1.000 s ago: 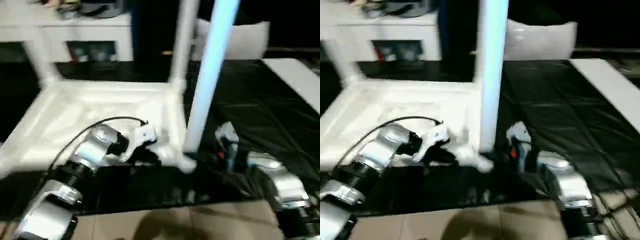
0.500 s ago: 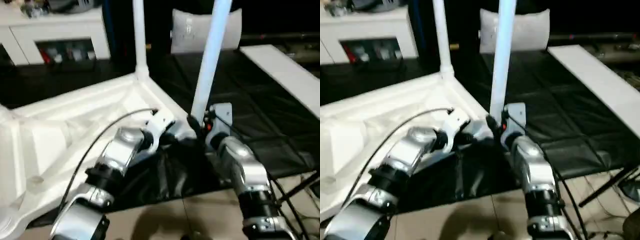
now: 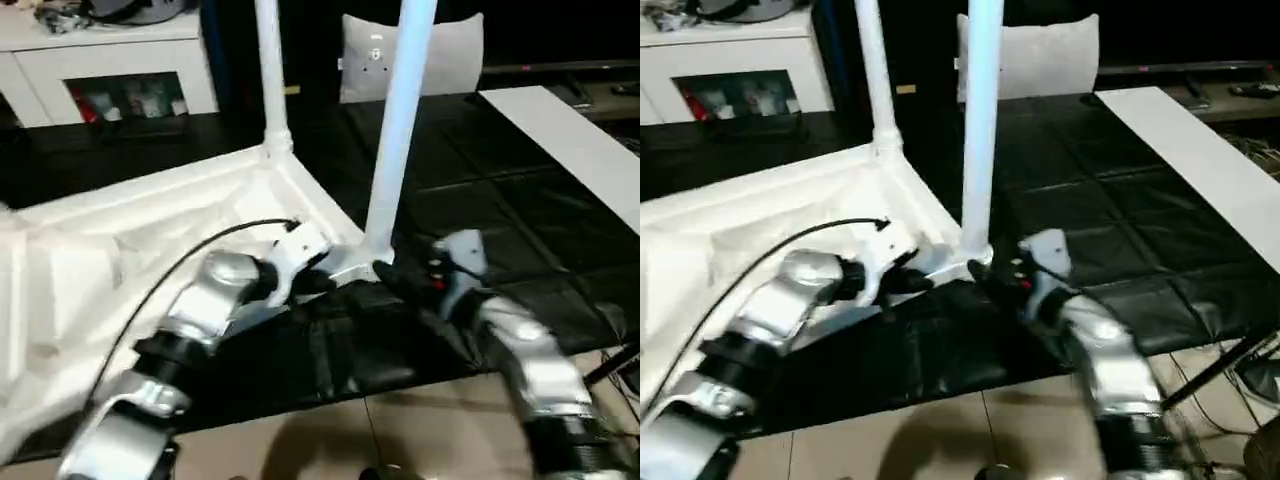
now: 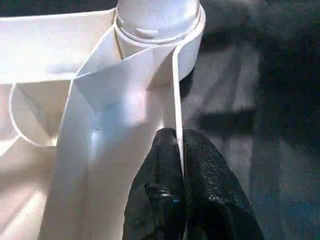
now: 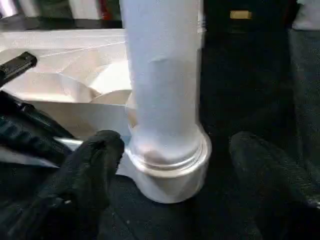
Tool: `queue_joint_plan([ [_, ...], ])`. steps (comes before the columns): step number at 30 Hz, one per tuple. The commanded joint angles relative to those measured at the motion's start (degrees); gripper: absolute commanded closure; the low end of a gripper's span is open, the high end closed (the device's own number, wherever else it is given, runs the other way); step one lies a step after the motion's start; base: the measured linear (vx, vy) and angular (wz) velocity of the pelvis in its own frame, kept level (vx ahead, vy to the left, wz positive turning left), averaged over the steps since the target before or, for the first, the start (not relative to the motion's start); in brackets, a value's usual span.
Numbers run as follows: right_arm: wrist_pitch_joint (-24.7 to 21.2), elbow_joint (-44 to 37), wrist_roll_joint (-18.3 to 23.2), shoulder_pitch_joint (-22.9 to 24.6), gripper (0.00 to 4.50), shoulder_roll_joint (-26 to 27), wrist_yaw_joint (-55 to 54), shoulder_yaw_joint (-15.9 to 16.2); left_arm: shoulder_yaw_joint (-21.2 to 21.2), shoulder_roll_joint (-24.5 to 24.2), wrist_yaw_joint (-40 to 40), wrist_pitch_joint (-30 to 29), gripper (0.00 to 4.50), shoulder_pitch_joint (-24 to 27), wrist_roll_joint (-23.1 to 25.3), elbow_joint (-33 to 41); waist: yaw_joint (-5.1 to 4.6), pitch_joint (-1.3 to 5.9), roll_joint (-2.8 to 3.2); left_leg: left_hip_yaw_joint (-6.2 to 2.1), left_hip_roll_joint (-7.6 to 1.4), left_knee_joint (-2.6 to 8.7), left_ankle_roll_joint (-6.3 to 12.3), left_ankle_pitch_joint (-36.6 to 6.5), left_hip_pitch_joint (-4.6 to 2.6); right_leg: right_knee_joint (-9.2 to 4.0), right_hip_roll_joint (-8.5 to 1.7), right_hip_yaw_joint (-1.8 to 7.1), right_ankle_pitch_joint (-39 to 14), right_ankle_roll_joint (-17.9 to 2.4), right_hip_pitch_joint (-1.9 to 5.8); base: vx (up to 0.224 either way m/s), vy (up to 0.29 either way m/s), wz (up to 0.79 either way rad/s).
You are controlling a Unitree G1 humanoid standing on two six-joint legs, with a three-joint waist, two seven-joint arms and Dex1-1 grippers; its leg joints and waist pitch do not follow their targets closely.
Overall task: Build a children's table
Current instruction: Rotate leg to tighten
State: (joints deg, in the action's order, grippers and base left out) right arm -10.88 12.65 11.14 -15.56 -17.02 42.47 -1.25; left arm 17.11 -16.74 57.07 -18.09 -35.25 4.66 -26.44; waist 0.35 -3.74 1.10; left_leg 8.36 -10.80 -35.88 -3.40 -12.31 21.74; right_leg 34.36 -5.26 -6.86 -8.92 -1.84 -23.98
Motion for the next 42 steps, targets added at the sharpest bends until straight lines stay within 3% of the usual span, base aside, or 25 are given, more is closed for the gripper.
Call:
queue_joint_plan([
  [1,0.21,-2.05,1.73,0.12,0.33,-2.90,6.51,0.63,2.32,-1.43,6.05,6.80,4.50,-0.63,-0.59,-0.34,0.32,4.42,-0.43,0.08,-2.03,4.41,5.73,-7.14,-0.29,-4.56,-3.45,3.29,-15.91,-10.51,4.07,0.000,0.000,0.00],
  [7,2.35,-2.36,3.22,0.05,0.33,-10.53,21.04,4.05,6.14,-4.99,16.65,13.42,4.50,-1.50,-0.14,-2.40,1.85,4.42,-0.51,0.33,-2.44,4.56,6.16,-6.55,-0.76,-3.98,-3.62,3.54,-12.94,-11.84,4.05,0.000,0.000,0.00],
  [9,2.70,-1.87,3.32,-0.48,0.58,-11.81,24.19,5.13,6.69,-5.35,18.98,14.33,4.50,-1.79,-0.63,-2.51,2.15,4.27,-0.82,0.41,-2.43,4.74,5.69,-8.05,-0.85,-4.28,-3.78,3.55,-15.36,-11.60,4.18,0.000,0.000,0.00],
  [12,2.08,-0.34,4.08,-1.84,0.58,-13.47,29.71,7.37,8.24,-6.29,23.44,17.24,4.50,-2.62,-1.17,-3.38,2.43,4.26,-1.04,0.47,-2.41,4.75,5.22,-8.49,-0.94,-4.44,-3.79,3.53,-17.57,-11.06,4.16,0.000,0.000,0.00],
  [15,2.14,0.25,4.10,-2.43,0.95,-13.90,31.86,8.49,8.85,-6.61,25.30,18.69,4.50,-3.00,-1.02,-4.03,2.67,4.16,-1.13,0.50,-2.49,4.83,4.71,-9.00,-0.98,-4.74,-3.91,3.49,-20.24,-10.13,4.07,0.000,0.000,0.00],
  [17,1.63,0.90,4.54,-3.18,1.13,-14.05,34.59,9.96,9.28,-6.80,27.65,19.95,4.50,-3.25,-1.33,-4.23,2.78,4.27,-1.52,0.50,-2.58,4.82,4.53,-8.44,-1.03,-4.60,-3.91,3.54,-19.81,-10.07,4.05,0.000,0.000,0.00],
  [19,0.88,1.06,4.95,-3.55,1.21,-14.03,36.24,10.61,9.31,-6.84,28.76,20.13,4.50,-3.34,-1.57,-4.15,2.89,4.33,-1.23,0.50,-2.71,4.80,4.65,-7.62,-0.99,-4.35,-3.92,3.55,-18.40,-10.64,4.08,0.000,0.000,0.00],
  [22,-0.72,0.62,5.53,-3.81,1.54,-14.30,38.56,11.72,9.43,-6.94,29.49,20.49,4.50,-3.59,-1.58,-4.36,2.90,4.46,-1.50,0.57,-2.72,4.79,4.76,-6.91,-0.97,-4.12,-3.91,3.54,-16.32,-11.35,4.21,0.000,0.000,0.00],
  [33,-2.74,0.67,6.19,-4.64,2.42,-14.61,41.73,13.79,9.64,-7.08,30.55,21.78,4.50,-4.64,-1.72,-6.18,3.23,4.47,-1.64,0.59,-2.72,4.77,3.94,-6.80,-0.95,-4.20,-3.91,3.50,-17.72,-10.58,4.17,0.000,0.000,0.00],
  [42,-3.98,0.07,6.49,-3.98,2.51,-14.77,42.89,14.40,9.38,-7.06,30.83,21.70,4.50,-4.58,-1.82,-6.99,3.41,4.58,-1.47,0.60,-2.69,4.70,3.95,-6.36,-0.96,-4.09,-3.94,3.47,-16.91,-10.89,4.24,0.000,0.000,0.00],
])
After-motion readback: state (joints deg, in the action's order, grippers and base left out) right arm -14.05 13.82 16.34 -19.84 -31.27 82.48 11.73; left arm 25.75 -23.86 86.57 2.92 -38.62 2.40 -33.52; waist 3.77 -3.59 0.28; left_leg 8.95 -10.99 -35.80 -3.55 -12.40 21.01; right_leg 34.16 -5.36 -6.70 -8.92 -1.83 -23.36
